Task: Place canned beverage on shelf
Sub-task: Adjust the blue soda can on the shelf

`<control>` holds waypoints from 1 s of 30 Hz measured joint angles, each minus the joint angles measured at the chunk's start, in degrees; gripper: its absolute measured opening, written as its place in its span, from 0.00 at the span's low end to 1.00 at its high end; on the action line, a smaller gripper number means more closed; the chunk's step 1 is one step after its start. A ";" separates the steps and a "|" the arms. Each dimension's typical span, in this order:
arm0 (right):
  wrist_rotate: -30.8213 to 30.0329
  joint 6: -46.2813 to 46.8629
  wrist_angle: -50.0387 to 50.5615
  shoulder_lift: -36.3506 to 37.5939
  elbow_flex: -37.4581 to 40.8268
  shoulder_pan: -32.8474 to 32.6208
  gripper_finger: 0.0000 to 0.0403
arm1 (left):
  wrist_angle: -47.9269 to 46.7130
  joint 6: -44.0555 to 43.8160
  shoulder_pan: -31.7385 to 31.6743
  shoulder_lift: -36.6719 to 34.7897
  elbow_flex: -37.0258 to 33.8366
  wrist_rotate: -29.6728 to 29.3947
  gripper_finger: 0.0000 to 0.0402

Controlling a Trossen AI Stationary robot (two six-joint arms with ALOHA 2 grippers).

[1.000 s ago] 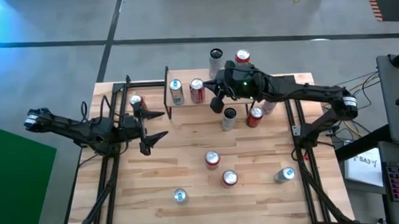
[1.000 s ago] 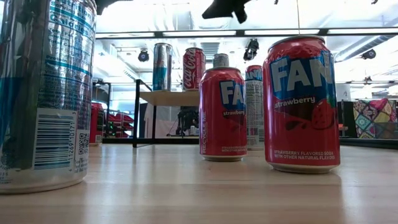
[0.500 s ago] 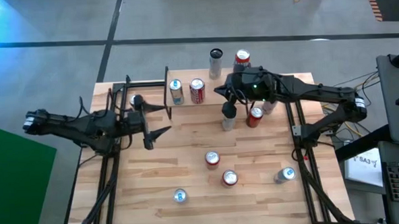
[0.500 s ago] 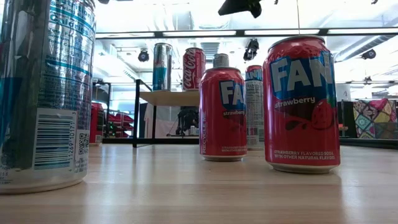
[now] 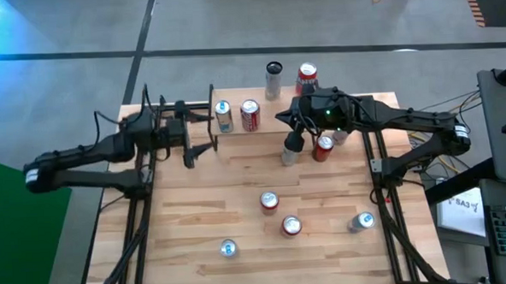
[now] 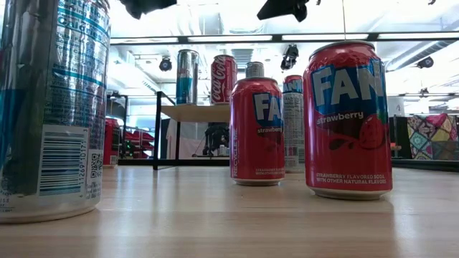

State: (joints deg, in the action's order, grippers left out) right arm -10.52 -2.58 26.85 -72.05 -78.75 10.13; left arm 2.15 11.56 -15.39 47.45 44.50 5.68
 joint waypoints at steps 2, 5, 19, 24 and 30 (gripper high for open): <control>0.00 -0.62 -0.54 -0.09 0.51 0.00 0.02 | 0.24 0.25 -5.29 0.55 -0.01 4.84 0.81; -0.02 -1.38 -2.63 -0.35 1.35 0.00 0.02 | 0.46 0.36 -12.50 2.41 -0.29 9.95 0.81; -0.02 -1.91 -5.55 -0.17 3.40 0.00 0.02 | 4.34 -1.61 -18.52 6.84 1.24 19.36 0.81; -0.03 -2.36 -5.76 -0.26 3.40 0.00 0.02 | 3.90 -2.36 -18.50 6.75 1.22 19.38 0.82; -0.04 -2.77 -6.20 -0.28 3.42 0.00 0.02 | 1.44 -3.50 -18.54 6.78 1.19 19.05 0.91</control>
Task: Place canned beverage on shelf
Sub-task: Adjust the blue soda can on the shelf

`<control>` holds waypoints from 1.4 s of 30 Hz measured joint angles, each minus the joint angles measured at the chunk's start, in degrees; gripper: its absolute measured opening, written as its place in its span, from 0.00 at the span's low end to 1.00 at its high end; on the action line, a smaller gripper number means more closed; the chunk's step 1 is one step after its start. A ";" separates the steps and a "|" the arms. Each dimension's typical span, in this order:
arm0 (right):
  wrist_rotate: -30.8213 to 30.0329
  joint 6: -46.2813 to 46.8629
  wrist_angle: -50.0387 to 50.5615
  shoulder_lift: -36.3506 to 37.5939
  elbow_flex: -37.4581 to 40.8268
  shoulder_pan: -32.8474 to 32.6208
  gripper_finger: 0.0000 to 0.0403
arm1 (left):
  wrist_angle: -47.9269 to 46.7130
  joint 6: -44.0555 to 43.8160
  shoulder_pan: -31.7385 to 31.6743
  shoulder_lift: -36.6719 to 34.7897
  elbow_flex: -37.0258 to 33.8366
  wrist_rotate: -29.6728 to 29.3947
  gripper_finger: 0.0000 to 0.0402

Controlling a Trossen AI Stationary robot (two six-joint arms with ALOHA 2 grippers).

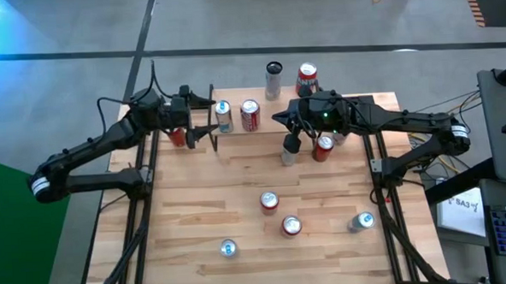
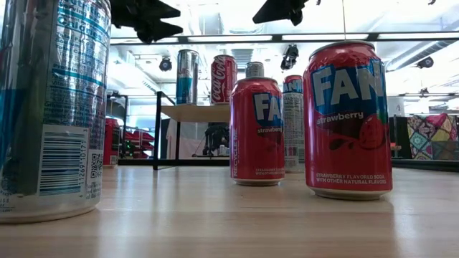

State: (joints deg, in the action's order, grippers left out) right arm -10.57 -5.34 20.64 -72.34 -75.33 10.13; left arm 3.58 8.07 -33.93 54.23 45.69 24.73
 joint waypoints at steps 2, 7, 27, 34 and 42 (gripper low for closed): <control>0.01 -0.25 0.02 0.00 0.02 0.00 0.02 | -0.24 -0.18 0.00 0.01 -0.07 -1.50 0.96; -0.01 -0.77 0.00 -0.02 0.02 0.00 0.02 | -2.02 -1.06 -0.04 0.12 -0.09 -4.91 0.98; -0.02 -1.42 0.07 -0.09 0.59 0.00 0.02 | 0.62 0.25 -2.30 5.50 -1.26 -9.72 0.97; -0.02 -1.36 0.04 -0.09 0.59 0.00 0.02 | 1.43 -0.19 -2.49 8.06 -1.62 -9.12 0.97; -0.02 -1.22 0.06 -0.09 0.59 0.00 0.02 | 3.90 -0.19 -2.49 10.55 -1.66 -9.11 0.97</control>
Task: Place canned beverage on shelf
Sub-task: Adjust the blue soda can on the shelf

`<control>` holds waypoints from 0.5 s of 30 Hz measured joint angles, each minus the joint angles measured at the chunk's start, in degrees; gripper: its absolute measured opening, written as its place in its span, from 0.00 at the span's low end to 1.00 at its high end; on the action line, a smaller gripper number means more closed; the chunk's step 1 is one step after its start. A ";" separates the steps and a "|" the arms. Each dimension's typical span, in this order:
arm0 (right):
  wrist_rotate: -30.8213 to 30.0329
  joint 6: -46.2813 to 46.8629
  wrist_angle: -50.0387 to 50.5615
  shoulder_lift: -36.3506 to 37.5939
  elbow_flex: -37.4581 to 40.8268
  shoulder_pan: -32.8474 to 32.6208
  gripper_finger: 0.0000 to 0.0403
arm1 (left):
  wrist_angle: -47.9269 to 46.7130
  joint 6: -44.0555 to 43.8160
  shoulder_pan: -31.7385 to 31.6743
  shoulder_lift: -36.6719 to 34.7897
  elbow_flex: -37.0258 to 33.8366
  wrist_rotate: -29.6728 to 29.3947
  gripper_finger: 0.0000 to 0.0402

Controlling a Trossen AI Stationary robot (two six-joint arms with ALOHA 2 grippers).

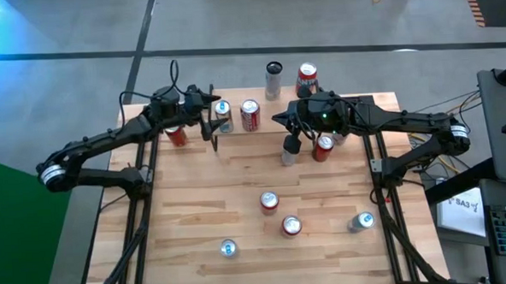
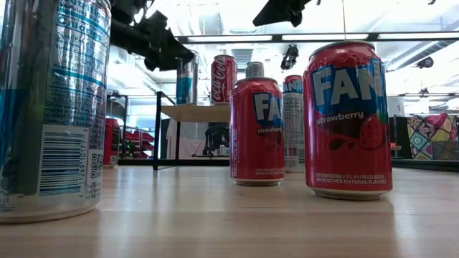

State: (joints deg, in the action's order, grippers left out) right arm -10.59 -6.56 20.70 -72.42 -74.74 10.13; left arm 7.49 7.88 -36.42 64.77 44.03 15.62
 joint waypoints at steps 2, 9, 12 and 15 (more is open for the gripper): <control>0.00 -0.01 0.01 0.00 0.00 0.00 0.02 | 0.13 0.04 0.00 0.23 0.00 0.23 0.97; 0.00 -0.05 0.01 0.00 0.00 0.00 0.02 | 0.49 0.07 0.00 0.92 0.00 0.39 0.89; 0.00 -0.05 0.01 0.00 0.00 0.01 0.02 | 0.55 0.13 0.00 0.94 0.00 0.37 0.85; 0.00 -0.04 0.01 0.00 0.00 0.00 0.02 | 0.61 0.15 0.00 0.94 0.00 0.37 0.80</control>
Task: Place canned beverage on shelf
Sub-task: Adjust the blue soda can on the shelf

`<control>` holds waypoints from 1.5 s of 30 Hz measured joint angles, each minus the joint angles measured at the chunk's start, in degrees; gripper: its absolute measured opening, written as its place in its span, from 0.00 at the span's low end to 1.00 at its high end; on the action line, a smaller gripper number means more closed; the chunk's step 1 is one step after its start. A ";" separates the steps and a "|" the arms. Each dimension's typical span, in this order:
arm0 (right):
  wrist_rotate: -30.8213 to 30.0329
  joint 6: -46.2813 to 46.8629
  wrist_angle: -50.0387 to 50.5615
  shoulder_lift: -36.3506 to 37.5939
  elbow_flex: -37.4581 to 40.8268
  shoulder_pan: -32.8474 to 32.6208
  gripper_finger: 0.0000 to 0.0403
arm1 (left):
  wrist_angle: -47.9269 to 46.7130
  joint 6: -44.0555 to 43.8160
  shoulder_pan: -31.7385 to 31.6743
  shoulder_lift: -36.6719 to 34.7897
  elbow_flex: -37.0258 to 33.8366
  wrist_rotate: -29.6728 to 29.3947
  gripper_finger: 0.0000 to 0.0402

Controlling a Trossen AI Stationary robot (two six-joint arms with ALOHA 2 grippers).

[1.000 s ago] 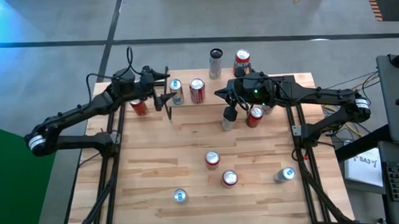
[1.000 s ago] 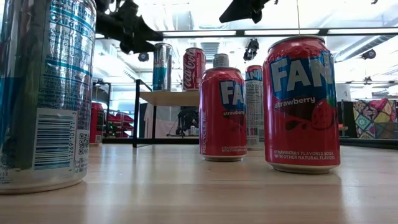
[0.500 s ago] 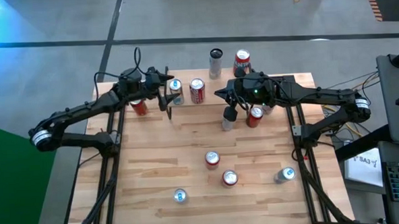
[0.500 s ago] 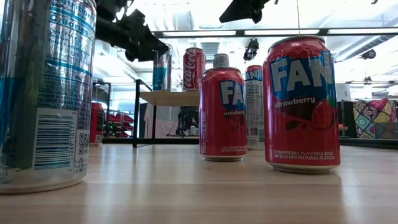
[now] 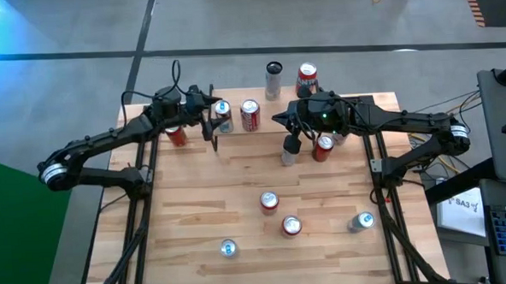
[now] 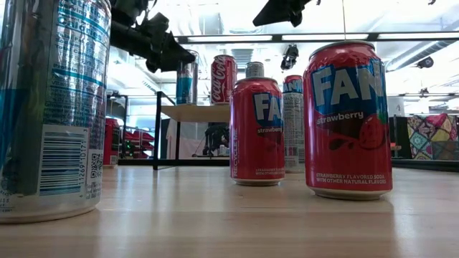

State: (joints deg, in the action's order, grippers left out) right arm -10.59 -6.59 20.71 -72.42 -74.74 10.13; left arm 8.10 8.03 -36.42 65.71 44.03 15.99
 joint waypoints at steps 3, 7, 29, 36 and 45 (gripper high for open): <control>0.00 0.03 0.00 0.00 0.02 0.00 0.02 | 0.00 0.01 0.00 0.00 0.00 0.01 0.76; 0.00 0.07 0.00 0.00 0.02 0.00 0.02 | 0.02 0.02 0.00 0.00 0.00 0.03 0.70; 0.02 0.55 0.02 0.00 0.07 0.00 0.02 | 2.04 1.62 -2.56 0.04 0.86 -0.57 0.60; 0.00 0.57 0.02 0.00 0.07 0.02 0.02 | 2.48 2.31 -5.52 0.05 3.24 -0.61 0.60; 0.00 0.60 0.01 0.00 0.07 0.01 0.02 | 2.34 2.29 -7.84 5.86 7.68 -0.52 0.60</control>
State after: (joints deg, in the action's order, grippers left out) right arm -10.59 -6.00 20.72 -72.42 -74.67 10.14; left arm 10.44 10.33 -44.26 71.57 51.72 15.47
